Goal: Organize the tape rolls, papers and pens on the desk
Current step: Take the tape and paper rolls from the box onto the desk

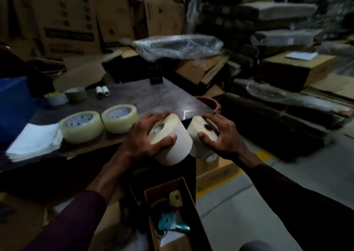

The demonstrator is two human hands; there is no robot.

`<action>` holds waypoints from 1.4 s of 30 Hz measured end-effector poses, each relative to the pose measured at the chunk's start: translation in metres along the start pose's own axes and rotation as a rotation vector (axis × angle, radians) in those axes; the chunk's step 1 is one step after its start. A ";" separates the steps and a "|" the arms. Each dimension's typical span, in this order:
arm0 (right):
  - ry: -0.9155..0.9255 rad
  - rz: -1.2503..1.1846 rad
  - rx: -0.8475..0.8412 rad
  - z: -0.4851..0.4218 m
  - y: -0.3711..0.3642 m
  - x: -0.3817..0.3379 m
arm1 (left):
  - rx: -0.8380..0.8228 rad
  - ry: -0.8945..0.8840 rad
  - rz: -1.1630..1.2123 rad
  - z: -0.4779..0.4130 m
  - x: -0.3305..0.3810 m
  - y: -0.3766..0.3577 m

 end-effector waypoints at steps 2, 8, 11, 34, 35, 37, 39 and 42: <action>0.048 0.024 0.008 -0.025 0.012 0.001 | -0.009 -0.063 -0.102 -0.020 0.020 0.020; 0.105 0.092 -0.012 -0.091 0.031 0.021 | -0.014 -0.033 -0.234 -0.093 0.031 0.054; 0.125 0.126 -0.060 -0.121 0.027 0.039 | 0.008 0.031 -0.403 -0.122 0.008 0.057; -0.023 0.150 -0.579 -0.168 -0.041 0.121 | -0.361 0.226 -0.687 -0.172 -0.078 0.037; -0.067 0.113 -0.582 -0.167 -0.039 0.118 | -0.361 0.228 -0.708 -0.172 -0.076 0.036; -0.186 -0.059 -0.476 -0.164 -0.039 0.111 | -0.341 0.243 -0.686 -0.169 -0.073 0.034; -0.268 -0.170 -0.329 -0.160 -0.046 0.106 | -0.297 0.244 -0.641 -0.167 -0.074 0.032; -0.273 -0.111 -0.145 -0.153 -0.060 0.108 | -0.241 0.237 -0.569 -0.165 -0.072 0.026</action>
Point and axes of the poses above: each hand's wrist, its own z-axis away from the middle knuckle, its own y-axis out of the back of the hand, x = y × z, the point moved 2 cm from there along -z, towards the middle knuckle, and after that the axes turned 13 degrees about y, right-handed, at the moved point
